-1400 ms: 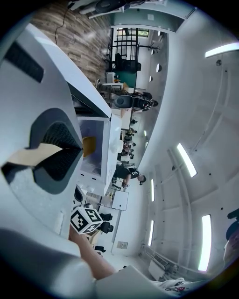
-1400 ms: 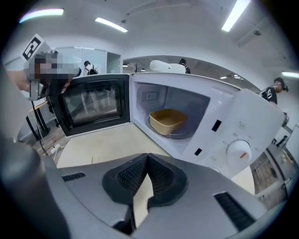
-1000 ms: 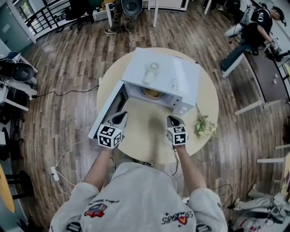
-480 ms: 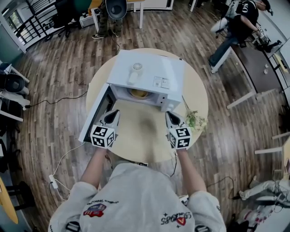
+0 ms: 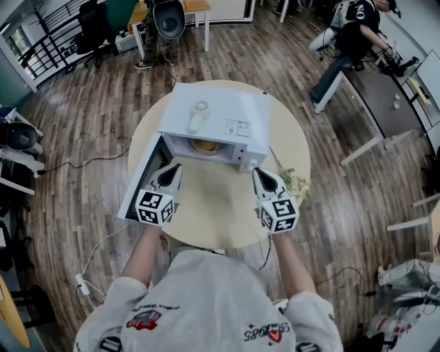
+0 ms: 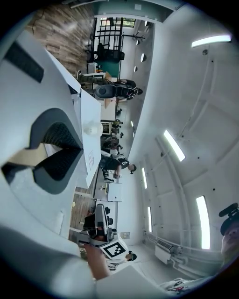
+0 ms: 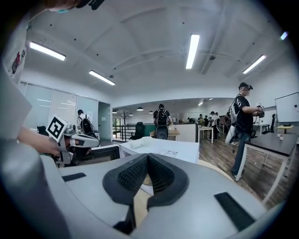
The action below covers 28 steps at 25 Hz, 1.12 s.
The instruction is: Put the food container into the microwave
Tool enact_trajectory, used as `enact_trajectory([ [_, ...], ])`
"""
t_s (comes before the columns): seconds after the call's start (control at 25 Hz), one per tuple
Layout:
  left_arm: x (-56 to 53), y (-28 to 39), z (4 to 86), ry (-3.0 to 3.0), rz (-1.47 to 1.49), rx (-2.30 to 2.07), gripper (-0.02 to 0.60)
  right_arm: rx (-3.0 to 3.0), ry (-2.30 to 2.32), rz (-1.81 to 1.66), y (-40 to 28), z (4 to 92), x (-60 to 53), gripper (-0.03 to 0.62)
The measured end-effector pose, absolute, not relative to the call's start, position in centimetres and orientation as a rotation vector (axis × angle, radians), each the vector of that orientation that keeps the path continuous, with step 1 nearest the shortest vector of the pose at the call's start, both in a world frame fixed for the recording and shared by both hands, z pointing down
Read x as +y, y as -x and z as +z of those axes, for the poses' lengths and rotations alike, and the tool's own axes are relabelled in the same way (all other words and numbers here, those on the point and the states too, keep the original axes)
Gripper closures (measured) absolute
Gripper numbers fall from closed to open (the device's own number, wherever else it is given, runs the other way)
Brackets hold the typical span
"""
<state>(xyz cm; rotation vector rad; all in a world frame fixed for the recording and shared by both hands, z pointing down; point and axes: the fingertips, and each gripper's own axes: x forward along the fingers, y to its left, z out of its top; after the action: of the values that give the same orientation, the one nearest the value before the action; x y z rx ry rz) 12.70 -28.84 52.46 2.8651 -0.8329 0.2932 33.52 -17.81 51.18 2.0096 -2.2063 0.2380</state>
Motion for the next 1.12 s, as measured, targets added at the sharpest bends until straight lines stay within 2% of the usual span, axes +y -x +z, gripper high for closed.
enact_trajectory([
  [1.12,-27.9,-11.2,52.3,-2.847,0.271,-0.824,0.577,-2.227,-2.021,0.199,-30.7,50.0,-16.4,0.599],
])
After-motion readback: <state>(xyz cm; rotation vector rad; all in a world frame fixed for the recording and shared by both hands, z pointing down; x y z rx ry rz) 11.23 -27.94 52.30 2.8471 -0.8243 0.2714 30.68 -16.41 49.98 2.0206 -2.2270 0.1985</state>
